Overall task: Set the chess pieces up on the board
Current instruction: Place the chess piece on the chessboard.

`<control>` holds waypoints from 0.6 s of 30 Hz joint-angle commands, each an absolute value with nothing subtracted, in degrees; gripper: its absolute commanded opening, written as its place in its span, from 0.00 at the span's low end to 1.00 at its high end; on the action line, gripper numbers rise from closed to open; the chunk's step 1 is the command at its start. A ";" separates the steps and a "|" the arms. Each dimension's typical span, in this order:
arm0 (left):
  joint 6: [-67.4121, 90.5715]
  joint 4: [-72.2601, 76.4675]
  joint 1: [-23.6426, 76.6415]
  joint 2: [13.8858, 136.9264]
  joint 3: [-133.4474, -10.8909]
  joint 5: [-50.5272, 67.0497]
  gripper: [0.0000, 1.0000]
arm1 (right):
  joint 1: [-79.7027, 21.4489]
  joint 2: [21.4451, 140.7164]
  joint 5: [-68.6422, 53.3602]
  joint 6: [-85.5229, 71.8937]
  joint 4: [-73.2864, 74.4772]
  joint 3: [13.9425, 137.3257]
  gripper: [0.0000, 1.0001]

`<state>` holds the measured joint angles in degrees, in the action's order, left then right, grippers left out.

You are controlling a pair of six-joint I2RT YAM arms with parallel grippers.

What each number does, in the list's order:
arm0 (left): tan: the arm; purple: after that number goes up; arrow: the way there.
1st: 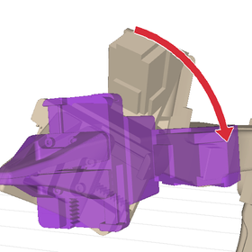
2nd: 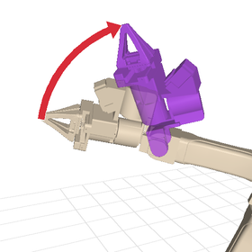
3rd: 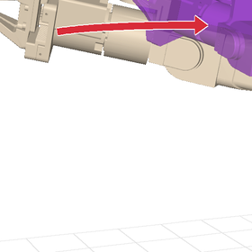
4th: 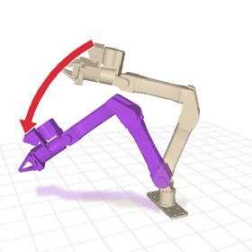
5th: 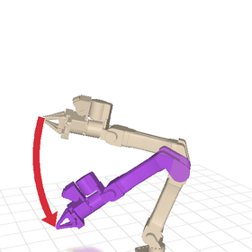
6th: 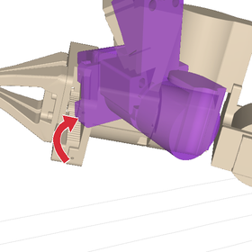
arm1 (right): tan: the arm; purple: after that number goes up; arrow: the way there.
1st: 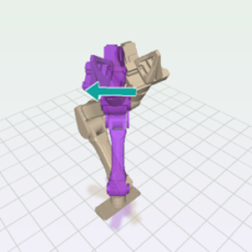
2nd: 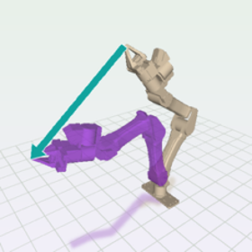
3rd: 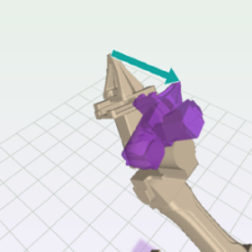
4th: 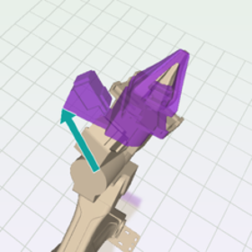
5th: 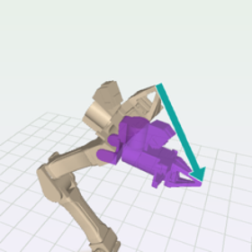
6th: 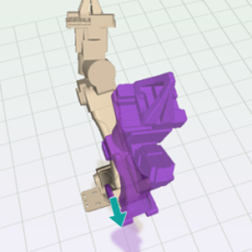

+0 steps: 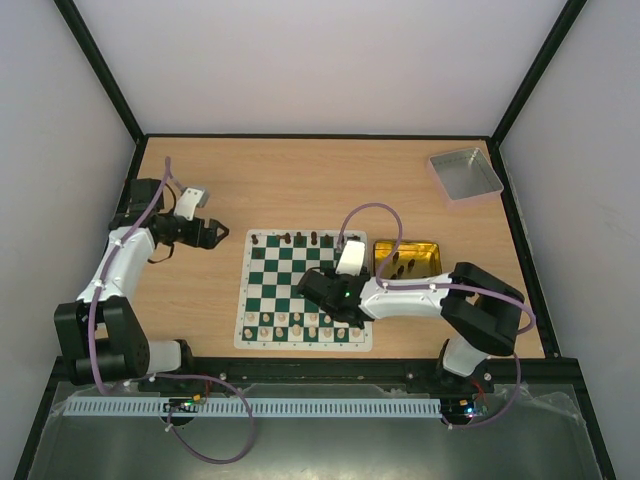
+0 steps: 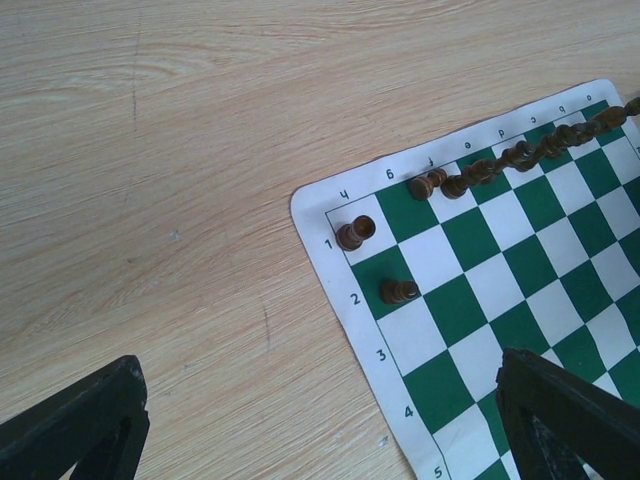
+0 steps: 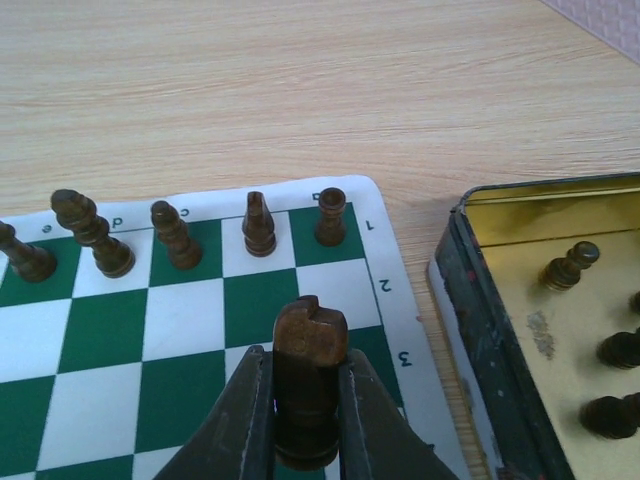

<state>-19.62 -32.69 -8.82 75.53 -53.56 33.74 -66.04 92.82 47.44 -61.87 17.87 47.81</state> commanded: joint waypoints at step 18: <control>-18.21 -31.55 -5.65 74.71 -52.73 31.67 0.96 | -63.95 99.07 42.37 -64.54 4.50 43.44 0.02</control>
<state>-18.76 -32.42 -6.24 75.53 -53.54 32.27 -65.01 98.02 42.37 -63.09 6.57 44.60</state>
